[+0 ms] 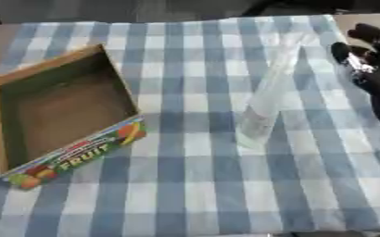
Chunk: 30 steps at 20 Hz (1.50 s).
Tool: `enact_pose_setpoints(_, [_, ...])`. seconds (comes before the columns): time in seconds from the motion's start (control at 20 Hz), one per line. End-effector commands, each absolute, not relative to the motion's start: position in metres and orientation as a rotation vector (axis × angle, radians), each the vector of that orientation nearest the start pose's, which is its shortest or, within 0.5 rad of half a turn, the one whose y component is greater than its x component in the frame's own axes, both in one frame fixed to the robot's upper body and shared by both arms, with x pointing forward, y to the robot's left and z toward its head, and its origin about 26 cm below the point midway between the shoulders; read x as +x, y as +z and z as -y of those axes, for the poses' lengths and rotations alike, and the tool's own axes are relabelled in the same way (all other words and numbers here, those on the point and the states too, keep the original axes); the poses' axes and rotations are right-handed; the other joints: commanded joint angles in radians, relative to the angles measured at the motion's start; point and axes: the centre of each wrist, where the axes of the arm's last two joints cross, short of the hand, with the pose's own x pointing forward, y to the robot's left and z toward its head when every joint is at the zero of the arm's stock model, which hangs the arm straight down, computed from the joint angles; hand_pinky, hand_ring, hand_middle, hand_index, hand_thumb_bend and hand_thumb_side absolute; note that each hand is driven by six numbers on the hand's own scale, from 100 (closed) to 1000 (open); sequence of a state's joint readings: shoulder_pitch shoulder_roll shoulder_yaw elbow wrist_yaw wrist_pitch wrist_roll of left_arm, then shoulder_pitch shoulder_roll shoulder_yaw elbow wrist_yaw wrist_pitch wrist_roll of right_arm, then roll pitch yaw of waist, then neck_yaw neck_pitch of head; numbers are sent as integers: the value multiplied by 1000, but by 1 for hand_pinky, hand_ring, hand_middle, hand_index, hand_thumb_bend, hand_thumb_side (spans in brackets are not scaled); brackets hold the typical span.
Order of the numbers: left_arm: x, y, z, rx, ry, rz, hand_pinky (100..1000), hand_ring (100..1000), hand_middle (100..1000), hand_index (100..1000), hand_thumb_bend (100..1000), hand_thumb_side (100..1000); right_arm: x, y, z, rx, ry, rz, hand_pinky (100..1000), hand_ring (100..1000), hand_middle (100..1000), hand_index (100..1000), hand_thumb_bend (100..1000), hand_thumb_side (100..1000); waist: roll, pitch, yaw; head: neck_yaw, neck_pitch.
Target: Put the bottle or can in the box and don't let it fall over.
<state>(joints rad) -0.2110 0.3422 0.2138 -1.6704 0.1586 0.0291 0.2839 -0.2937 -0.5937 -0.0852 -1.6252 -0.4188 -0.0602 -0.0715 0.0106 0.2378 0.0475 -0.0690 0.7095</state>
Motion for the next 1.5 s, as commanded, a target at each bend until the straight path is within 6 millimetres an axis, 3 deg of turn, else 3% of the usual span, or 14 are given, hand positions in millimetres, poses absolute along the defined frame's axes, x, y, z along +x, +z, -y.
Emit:
enact_pose_setpoints(0.05, [317, 129, -360, 463, 221, 1924, 861, 517, 697, 774, 780, 543, 335, 173, 372, -157, 141, 2019, 761, 777, 835, 846, 411, 336, 0, -10, 2, -4, -13])
enact_pose_setpoints(0.7, [318, 129, -358, 452, 216, 1924, 862, 517, 697, 774, 778, 543, 338, 162, 357, -69, 204, 1983, 762, 789, 845, 852, 408, 340, 0, -12, 7, -11, -28])
enact_pose_setpoints(1.5, [319, 129, -357, 445, 213, 1926, 862, 518, 698, 774, 775, 544, 347, 164, 341, -19, 251, 1984, 763, 799, 852, 853, 397, 349, 1, -11, 12, -12, -40])
